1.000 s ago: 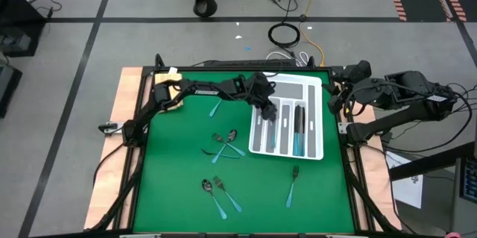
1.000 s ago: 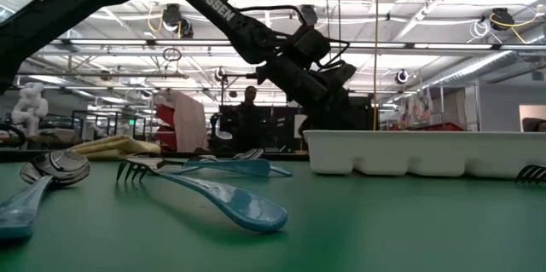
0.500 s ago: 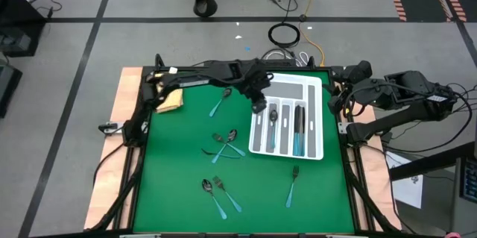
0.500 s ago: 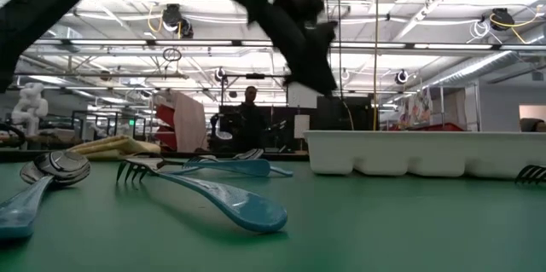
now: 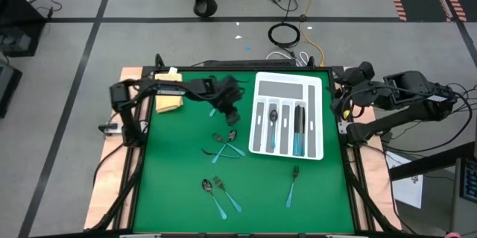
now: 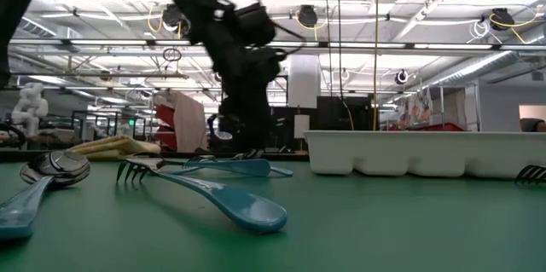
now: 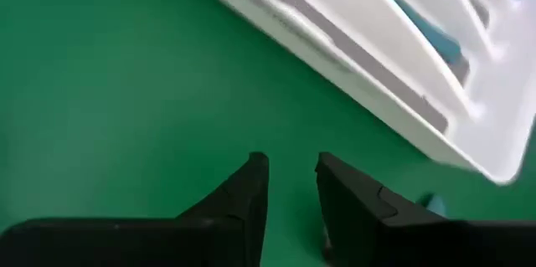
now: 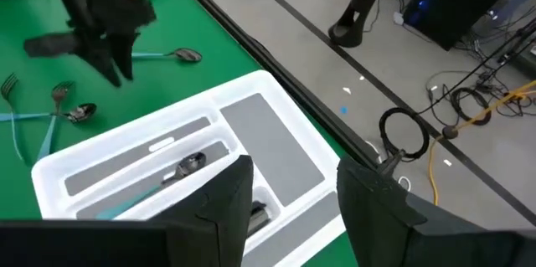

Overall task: Sort silverware
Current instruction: Put the blue spoon into the silverware tray with the other blue spoon

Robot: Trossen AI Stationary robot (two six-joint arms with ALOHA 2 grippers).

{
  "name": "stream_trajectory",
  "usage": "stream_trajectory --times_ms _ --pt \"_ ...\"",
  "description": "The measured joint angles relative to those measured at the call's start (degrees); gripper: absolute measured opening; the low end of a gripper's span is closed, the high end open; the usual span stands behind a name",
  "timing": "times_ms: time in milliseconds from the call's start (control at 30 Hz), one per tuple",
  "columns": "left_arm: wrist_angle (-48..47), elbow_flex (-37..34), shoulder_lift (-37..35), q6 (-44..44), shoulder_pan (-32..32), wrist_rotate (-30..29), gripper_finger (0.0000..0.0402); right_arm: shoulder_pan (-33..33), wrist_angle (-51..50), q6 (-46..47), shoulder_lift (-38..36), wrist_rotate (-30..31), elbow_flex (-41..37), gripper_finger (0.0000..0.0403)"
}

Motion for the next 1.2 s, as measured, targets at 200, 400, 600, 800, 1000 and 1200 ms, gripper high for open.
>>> stream_trajectory --times_ms 200,400,600,800,1000,1200 --pt "8.82 -10.99 -5.16 2.29 2.87 5.2 0.0109 0.0 -0.07 -0.1 0.01 0.0 0.0 0.016" --pt "15.63 -16.32 -5.21 2.59 4.79 15.65 0.0109 0.0 0.07 0.03 0.01 0.0 0.0 0.016" --pt "16.93 -16.84 -5.21 8.1 5.52 19.75 0.0109 0.0 1.54 0.03 0.01 0.0 0.0 0.016" --pt "16.74 -16.84 -5.21 12.74 5.53 21.94 0.0109 0.0 2.95 0.05 0.01 0.0 0.0 0.016" --pt "16.79 -16.84 -5.21 13.81 5.4 22.7 0.0109 0.01 4.46 0.05 0.01 -0.01 0.0 0.016" --pt "17.61 -16.84 -2.7 14.52 4.42 23.42 0.0109 0.0 4.6 0.25 0.01 -0.02 0.0 0.016"
